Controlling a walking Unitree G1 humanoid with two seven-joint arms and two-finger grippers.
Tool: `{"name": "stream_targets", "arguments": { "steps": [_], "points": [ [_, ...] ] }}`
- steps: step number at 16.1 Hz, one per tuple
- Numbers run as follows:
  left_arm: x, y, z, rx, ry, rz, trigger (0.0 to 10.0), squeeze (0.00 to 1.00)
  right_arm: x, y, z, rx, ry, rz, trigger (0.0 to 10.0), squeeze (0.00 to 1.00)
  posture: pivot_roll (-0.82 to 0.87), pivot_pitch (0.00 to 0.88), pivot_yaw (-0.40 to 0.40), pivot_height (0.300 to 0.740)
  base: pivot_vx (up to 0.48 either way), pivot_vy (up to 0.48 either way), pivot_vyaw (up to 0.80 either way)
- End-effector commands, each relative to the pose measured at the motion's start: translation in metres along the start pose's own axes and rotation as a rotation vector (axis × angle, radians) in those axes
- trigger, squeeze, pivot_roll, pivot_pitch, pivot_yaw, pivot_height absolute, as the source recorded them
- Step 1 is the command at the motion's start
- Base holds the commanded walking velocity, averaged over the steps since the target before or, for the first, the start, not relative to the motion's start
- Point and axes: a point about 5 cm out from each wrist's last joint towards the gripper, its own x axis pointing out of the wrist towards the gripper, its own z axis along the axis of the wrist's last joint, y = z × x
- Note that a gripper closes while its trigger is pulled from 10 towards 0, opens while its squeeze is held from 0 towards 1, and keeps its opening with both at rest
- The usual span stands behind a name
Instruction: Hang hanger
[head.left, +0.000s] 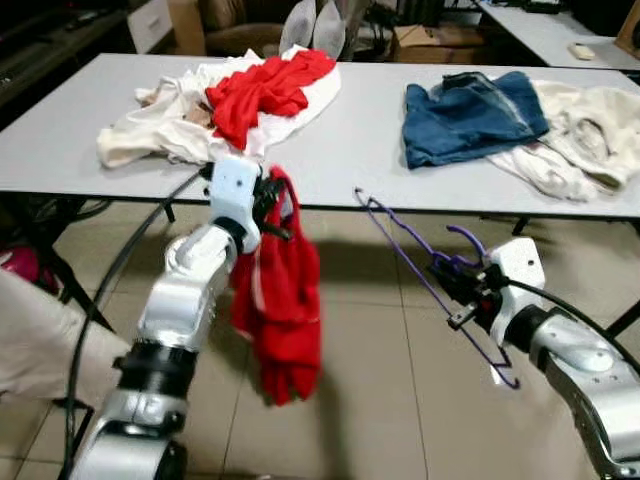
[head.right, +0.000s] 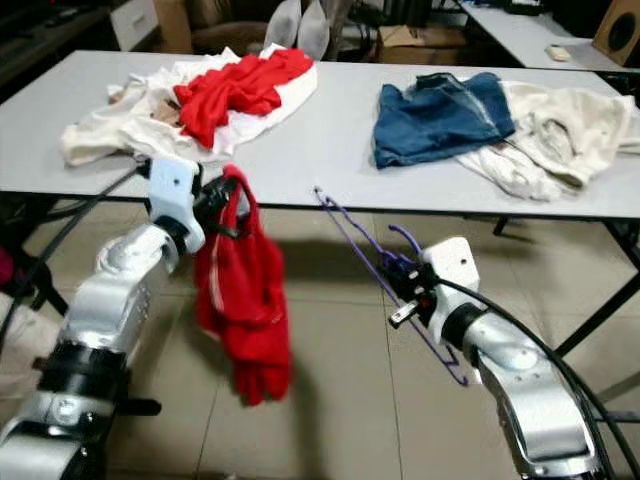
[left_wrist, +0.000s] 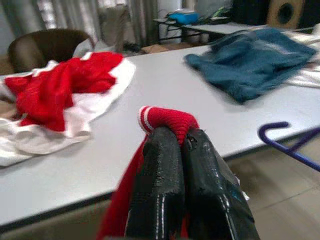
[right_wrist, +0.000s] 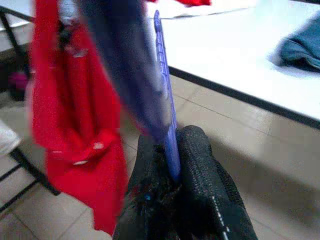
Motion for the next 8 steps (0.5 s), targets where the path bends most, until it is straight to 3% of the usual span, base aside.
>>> {"name": "stream_targets", "arguments": {
  "steps": [1,2,5,8],
  "points": [
    [0.003,0.002,0.011,0.001,-0.04,0.001,10.0,0.0,-0.001,-0.001,0.009,-0.036,-0.037,0.026,10.0,0.0,-0.1,0.0,0.032,0.74,0.345,0.0,0.0],
    [0.004,0.004,0.01,-0.006,-0.041,0.003,10.0,0.0,0.002,0.0,0.011,-0.056,-0.038,0.039,10.0,0.0,-0.1,0.0,0.031,0.74,0.349,0.0,0.0],
    [0.005,0.009,0.011,-0.015,-0.05,0.013,10.0,0.0,0.004,0.007,0.014,-0.072,-0.041,0.087,10.0,0.0,-0.1,0.0,0.021,0.74,0.375,0.0,0.73],
    [0.016,0.016,0.027,0.019,-0.083,-0.015,10.0,0.0,-0.015,0.002,0.013,-0.134,0.032,0.188,10.0,0.0,-0.11,0.0,0.027,0.74,0.376,0.0,0.0]
  ]
}}
